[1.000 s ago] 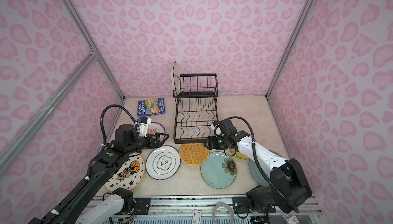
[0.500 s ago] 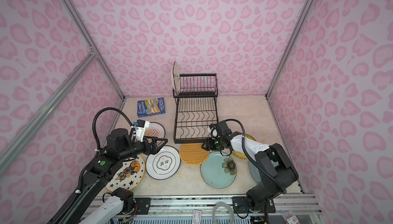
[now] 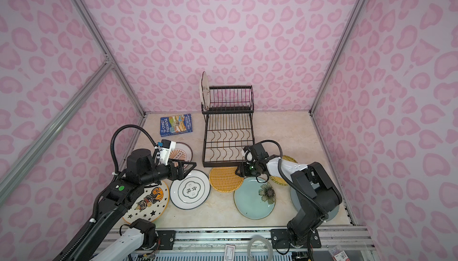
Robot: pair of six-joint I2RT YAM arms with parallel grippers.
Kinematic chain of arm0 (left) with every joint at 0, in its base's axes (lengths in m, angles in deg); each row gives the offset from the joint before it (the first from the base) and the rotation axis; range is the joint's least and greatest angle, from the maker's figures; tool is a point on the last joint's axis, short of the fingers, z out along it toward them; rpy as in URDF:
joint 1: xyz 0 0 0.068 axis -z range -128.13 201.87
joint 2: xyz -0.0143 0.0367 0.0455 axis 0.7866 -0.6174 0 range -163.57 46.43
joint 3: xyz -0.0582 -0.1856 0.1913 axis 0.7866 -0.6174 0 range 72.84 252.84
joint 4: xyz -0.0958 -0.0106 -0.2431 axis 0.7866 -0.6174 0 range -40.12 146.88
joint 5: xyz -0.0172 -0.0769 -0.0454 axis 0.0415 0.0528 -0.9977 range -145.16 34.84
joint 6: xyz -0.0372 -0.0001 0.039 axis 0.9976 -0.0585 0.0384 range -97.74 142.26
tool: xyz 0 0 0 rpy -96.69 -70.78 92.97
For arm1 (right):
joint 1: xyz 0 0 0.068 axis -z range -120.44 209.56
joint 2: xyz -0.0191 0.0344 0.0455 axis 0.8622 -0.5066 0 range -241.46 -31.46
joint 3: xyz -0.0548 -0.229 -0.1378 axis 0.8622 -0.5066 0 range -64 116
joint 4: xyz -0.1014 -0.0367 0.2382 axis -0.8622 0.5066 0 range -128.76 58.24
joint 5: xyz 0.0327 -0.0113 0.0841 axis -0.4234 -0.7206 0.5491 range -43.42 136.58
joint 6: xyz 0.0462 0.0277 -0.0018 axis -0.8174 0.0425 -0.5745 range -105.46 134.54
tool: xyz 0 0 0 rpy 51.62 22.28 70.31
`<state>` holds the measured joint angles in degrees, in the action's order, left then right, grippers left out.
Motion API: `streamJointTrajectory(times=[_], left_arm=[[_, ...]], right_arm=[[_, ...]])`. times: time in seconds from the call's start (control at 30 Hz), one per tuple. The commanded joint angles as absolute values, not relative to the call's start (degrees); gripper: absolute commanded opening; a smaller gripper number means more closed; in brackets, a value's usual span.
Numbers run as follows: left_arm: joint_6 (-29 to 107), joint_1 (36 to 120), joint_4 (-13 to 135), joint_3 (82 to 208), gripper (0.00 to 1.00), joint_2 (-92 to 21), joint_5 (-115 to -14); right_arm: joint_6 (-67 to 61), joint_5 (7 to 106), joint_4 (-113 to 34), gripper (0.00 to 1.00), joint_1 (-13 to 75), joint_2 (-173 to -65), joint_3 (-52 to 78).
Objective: Load the plates into the dish rack
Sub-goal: 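Lower the right gripper onto the rattan tray's rim and grip it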
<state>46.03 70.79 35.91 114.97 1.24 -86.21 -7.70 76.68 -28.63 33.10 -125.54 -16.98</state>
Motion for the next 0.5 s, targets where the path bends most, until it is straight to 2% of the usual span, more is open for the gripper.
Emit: streamJointTrajectory(times=[0.0, 0.3, 0.47], left_arm=[[45.3, 70.8, 36.4, 115.7, 0.97, 1.1, -86.5], [45.8, 70.8, 36.5, 115.7, 0.97, 0.9, -86.1], [46.4, 70.8, 36.2, 115.8, 0.97, 1.0, -85.6]], right_arm=[[-7.8, 78.8, -32.2, 0.57, 33.1, -126.8, -17.6], [-8.2, 80.9, -35.3, 0.47, 33.3, -129.1, -17.4], [-8.9, 81.0, -35.7, 0.31, 33.1, -128.7, -17.7]])
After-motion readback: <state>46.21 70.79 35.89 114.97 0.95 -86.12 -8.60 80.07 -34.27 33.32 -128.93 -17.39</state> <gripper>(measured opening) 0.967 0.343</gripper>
